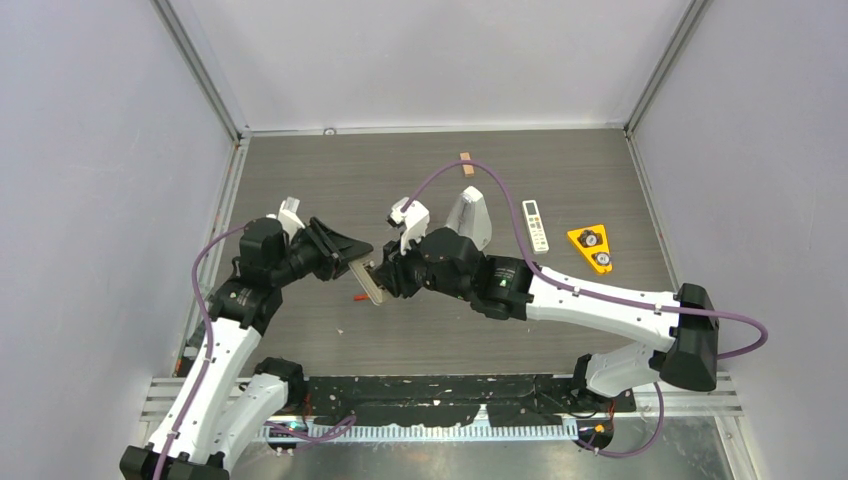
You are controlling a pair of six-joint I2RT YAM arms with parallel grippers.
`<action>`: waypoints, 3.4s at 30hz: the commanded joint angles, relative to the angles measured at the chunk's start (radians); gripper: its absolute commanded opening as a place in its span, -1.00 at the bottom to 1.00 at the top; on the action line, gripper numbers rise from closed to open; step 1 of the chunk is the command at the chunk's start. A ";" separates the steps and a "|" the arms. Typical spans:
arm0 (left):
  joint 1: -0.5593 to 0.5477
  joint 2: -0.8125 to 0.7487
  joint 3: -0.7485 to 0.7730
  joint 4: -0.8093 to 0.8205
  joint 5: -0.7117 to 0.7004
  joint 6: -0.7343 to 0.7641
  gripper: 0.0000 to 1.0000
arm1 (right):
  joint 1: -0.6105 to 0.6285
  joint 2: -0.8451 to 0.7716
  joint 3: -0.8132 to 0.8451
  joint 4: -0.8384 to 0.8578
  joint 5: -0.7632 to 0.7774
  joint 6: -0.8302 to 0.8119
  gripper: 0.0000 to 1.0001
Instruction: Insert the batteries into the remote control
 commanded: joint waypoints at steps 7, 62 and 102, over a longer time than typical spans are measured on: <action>0.005 -0.007 0.036 0.017 0.038 0.024 -1.00 | 0.000 -0.049 0.014 -0.053 -0.015 0.031 -0.29; 0.006 0.061 0.020 0.238 0.211 0.119 -1.00 | -0.251 -0.008 -0.390 0.650 -0.465 1.098 0.38; 0.006 0.051 -0.004 0.379 0.246 0.023 -1.00 | -0.267 0.047 -0.436 0.849 -0.533 1.163 0.20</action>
